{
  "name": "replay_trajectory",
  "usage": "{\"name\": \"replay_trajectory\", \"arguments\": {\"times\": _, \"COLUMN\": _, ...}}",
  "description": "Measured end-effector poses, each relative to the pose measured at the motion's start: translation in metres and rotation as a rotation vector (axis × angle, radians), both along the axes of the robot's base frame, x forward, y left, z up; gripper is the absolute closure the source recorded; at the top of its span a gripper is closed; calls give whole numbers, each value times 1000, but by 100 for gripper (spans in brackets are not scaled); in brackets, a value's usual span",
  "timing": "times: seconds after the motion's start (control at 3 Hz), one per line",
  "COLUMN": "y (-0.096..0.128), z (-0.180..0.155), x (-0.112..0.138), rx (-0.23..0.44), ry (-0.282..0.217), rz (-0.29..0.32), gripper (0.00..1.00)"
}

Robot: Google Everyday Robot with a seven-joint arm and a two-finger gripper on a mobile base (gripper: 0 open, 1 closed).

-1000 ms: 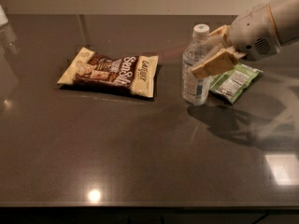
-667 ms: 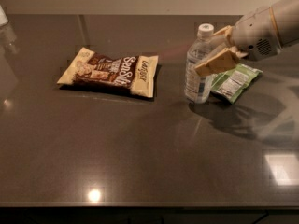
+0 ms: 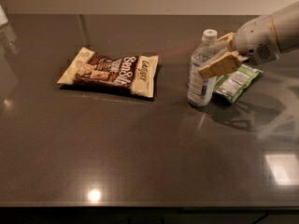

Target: Move blue plastic bottle near green jalapeno chip bag

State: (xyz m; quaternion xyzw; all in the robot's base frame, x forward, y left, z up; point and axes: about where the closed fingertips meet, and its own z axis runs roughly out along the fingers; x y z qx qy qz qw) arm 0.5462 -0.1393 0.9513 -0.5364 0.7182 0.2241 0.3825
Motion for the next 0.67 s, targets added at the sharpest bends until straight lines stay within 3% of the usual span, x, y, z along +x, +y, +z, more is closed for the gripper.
{"name": "replay_trajectory", "arguments": {"times": 0.33, "y": -7, "z": -8, "x": 6, "rx": 5, "ry": 16, "rz": -15, "gripper": 100}}
{"name": "replay_trajectory", "arguments": {"times": 0.67, "y": -12, "z": -14, "x": 11, "rx": 13, "ry": 24, "rz": -25, "gripper": 81}}
